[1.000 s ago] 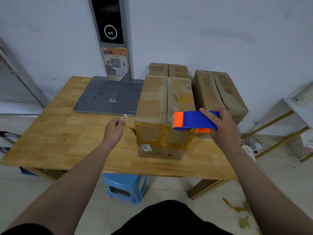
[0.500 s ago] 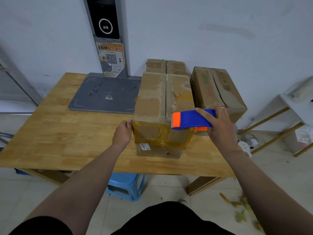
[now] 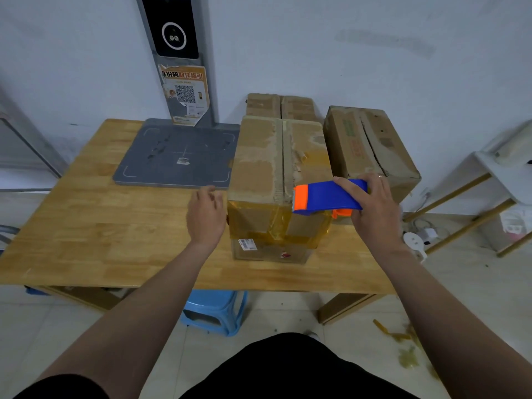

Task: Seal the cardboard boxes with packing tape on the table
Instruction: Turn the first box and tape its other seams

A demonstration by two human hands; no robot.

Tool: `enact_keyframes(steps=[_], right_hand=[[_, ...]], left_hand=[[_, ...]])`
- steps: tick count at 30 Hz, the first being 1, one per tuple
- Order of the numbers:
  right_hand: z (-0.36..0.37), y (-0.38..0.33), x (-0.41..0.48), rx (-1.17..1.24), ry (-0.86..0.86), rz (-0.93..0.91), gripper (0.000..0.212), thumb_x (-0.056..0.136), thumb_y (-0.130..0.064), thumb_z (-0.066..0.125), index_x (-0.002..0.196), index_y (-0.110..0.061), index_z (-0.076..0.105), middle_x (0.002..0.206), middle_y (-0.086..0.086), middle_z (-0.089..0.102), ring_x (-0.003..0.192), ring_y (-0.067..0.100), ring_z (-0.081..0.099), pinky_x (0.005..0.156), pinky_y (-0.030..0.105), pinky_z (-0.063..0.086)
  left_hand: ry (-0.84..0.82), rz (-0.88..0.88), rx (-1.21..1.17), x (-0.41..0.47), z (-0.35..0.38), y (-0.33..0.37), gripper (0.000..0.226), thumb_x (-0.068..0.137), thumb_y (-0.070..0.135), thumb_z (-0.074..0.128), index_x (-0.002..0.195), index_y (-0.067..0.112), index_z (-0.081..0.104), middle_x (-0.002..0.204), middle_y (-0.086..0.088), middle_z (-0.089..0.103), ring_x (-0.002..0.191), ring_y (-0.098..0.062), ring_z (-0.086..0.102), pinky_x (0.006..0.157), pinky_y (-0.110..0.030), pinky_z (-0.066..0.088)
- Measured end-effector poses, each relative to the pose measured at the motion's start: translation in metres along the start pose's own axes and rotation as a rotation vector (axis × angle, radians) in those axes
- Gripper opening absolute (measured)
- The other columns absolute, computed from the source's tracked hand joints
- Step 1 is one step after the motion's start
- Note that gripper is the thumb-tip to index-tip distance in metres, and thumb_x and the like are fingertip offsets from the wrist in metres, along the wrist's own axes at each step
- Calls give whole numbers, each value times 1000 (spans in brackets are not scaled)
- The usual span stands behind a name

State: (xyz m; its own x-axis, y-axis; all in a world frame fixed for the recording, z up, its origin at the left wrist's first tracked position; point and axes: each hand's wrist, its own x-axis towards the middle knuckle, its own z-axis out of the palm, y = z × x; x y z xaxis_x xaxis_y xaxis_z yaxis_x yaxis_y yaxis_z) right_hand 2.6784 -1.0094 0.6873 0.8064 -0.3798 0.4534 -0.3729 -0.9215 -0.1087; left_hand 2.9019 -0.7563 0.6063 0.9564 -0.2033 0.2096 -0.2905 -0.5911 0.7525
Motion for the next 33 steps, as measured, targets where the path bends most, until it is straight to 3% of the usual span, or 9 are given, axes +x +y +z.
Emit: enact_keyframes(steps=[2,4,7,9,12,15,22,29,33], right_hand=[[0,0,1,12,11,1,66,81,-7,55,142,-31,55,119,16,50,112,34,48,59,41,54],[1,-1,1,18,22,0,65,81,-7,52,142,-30,55,118,16,50,111,33,48,60,41,54],[3,1,-2,11,43,-15,63,83,-10,49,142,-30,55,116,15,50,108,31,47,61,38,51],[4,2,-3,18,46,-21,61,85,-12,50,143,-29,55,115,15,51,108,30,47,63,36,50],[5,2,-4,34,65,0,60,84,-12,53,141,-28,57,116,14,51,108,28,47,66,35,48],[6,1,-5,39,72,-18,59,84,-13,55,141,-27,58,115,13,51,106,29,49,68,34,47],[9,3,-6,61,86,-8,64,82,-7,60,141,-30,55,116,13,52,105,30,49,67,36,49],[9,1,-6,77,87,-8,60,84,-11,54,141,-28,56,117,13,51,106,31,49,71,36,48],[11,3,-6,83,90,-17,61,83,-8,59,142,-28,55,118,13,51,108,31,49,72,38,49]], left_hand=[[-76,23,-211,3,-1,25,50,102,51,49,140,18,50,134,-1,55,123,-19,54,100,-40,49],[-230,52,-225,6,1,46,75,90,71,54,148,24,40,145,0,47,134,-20,45,110,-47,43],[-352,261,152,13,9,66,97,75,86,57,154,35,29,160,-2,28,153,-27,17,119,-70,16],[-412,357,334,19,13,72,103,70,88,59,155,41,23,164,0,20,157,-26,4,113,-78,0],[-436,352,336,21,16,73,106,68,83,69,154,47,20,161,2,31,153,-27,19,115,-74,17],[-450,307,212,23,12,71,108,63,71,83,152,45,27,156,4,37,145,-23,33,104,-51,43],[-603,321,-19,47,-19,46,98,66,40,94,150,34,45,145,12,48,133,-12,45,107,-34,42],[-834,325,-43,77,-46,26,74,71,21,92,131,48,58,154,16,46,147,-3,32,117,-39,41],[-900,335,-26,85,-47,27,76,69,17,93,136,36,62,145,27,48,144,6,27,116,-36,41]])
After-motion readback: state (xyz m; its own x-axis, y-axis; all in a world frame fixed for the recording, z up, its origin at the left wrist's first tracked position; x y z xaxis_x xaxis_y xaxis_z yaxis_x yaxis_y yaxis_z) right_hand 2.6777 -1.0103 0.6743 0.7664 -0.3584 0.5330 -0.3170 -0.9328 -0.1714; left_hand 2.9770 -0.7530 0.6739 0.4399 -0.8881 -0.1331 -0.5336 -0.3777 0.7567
